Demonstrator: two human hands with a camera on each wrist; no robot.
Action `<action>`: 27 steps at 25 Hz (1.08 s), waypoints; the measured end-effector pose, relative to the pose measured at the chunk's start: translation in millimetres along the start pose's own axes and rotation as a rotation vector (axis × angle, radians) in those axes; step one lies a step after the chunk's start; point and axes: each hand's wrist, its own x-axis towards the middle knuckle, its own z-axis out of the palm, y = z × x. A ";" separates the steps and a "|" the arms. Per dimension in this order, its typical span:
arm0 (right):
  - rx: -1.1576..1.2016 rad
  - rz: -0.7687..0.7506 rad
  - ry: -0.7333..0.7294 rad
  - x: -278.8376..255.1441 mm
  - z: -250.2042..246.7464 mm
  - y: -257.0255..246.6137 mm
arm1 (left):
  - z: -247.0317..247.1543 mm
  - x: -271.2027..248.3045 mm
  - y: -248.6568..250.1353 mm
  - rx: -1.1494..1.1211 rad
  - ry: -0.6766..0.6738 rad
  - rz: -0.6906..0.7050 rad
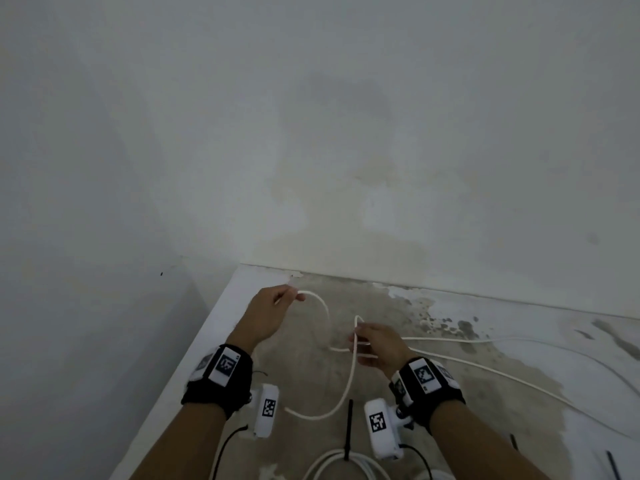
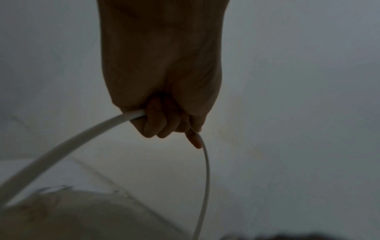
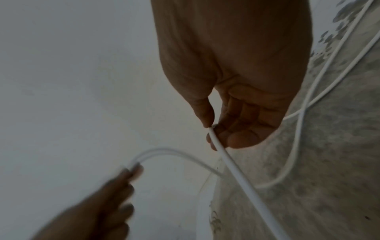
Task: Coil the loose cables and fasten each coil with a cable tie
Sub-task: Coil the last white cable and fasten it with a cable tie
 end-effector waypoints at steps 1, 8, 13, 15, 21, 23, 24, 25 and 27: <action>0.081 -0.041 -0.009 -1.4 -1.7 -5.9 | 3.2 -5.9 -20.2 0.067 -0.020 -0.032; 0.714 -0.111 -0.154 4.7 24.3 -54.0 | 58.9 -72.2 -43.3 -0.218 -0.420 -0.289; 0.636 -0.169 0.050 28.9 26.6 -51.0 | 65.0 -103.4 -38.0 -0.813 -0.435 -0.581; 0.342 -0.186 0.067 34.3 25.4 -35.5 | 57.8 -106.3 -35.6 -0.918 -0.395 -0.569; -0.577 -0.630 -0.132 6.3 36.0 3.3 | 39.5 -88.0 -29.9 -0.705 -0.268 -0.454; -0.702 -0.820 -0.209 -7.5 40.7 3.8 | 36.9 -83.8 -29.8 -0.656 -0.282 -0.471; -0.748 -0.867 -0.252 -11.6 42.5 1.8 | 35.8 -82.7 -29.2 -0.646 -0.304 -0.473; -0.814 -0.909 -0.277 -13.8 43.1 -0.8 | 35.6 -82.3 -28.3 -0.649 -0.331 -0.472; -1.014 -1.003 -0.283 -11.4 45.9 -7.2 | 35.2 -81.2 -25.5 -0.678 -0.368 -0.456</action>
